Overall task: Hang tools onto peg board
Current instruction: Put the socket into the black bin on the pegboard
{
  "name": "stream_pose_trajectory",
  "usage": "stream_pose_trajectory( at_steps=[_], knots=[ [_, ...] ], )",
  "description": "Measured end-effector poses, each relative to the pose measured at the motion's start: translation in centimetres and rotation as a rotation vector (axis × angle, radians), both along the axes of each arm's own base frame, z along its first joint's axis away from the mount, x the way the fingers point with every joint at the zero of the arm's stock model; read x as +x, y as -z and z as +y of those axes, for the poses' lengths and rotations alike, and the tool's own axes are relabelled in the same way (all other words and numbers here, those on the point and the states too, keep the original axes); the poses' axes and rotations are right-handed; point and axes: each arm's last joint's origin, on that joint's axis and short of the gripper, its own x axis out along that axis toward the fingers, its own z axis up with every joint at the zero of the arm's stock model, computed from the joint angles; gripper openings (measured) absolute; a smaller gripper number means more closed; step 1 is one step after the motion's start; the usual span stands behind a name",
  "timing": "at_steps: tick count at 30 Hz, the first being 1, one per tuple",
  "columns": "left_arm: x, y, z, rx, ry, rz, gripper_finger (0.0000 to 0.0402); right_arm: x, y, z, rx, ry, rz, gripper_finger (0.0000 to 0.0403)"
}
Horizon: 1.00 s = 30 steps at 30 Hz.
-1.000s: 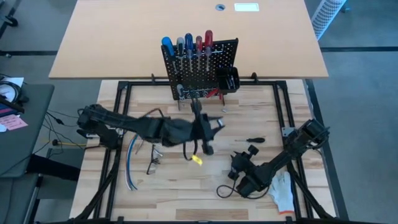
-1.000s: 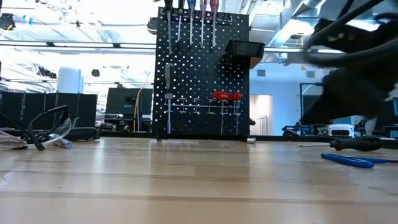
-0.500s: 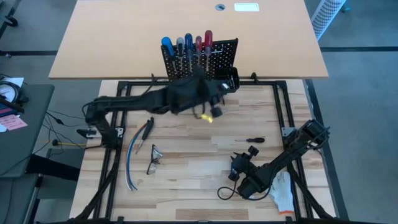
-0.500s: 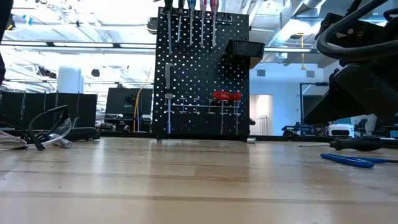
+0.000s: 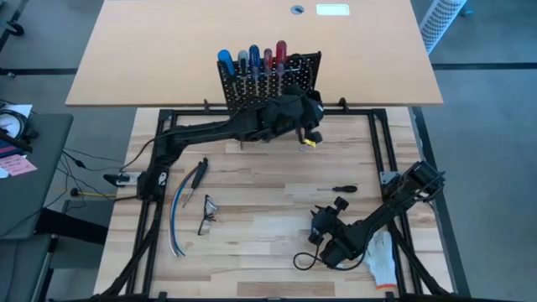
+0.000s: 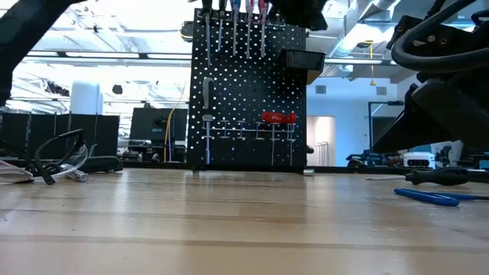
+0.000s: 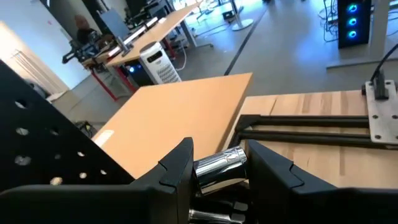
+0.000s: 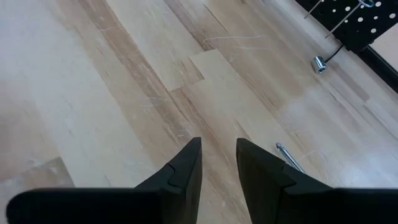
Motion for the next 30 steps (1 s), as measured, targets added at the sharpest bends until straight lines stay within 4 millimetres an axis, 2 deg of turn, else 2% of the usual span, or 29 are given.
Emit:
stream_pose_trajectory(
  at_steps=[6, 12, 30],
  knots=[
    [0.7, 1.6, 0.9, -0.023, -0.020, 0.035, 0.0110, -0.2, 0.0, 0.3, 0.004, -0.010, 0.000, 0.0107],
    [0.4, 1.5, 1.3, -0.040, -0.033, 0.031, 0.0135, -0.1, 0.0, 0.2, 0.003, -0.007, 0.001, 0.0107],
    [0.4, 2.2, 1.3, -0.062, -0.032, 0.079, 0.0140, -0.1, 0.0, 0.2, 0.004, -0.008, 0.001, 0.0107]
  ],
)
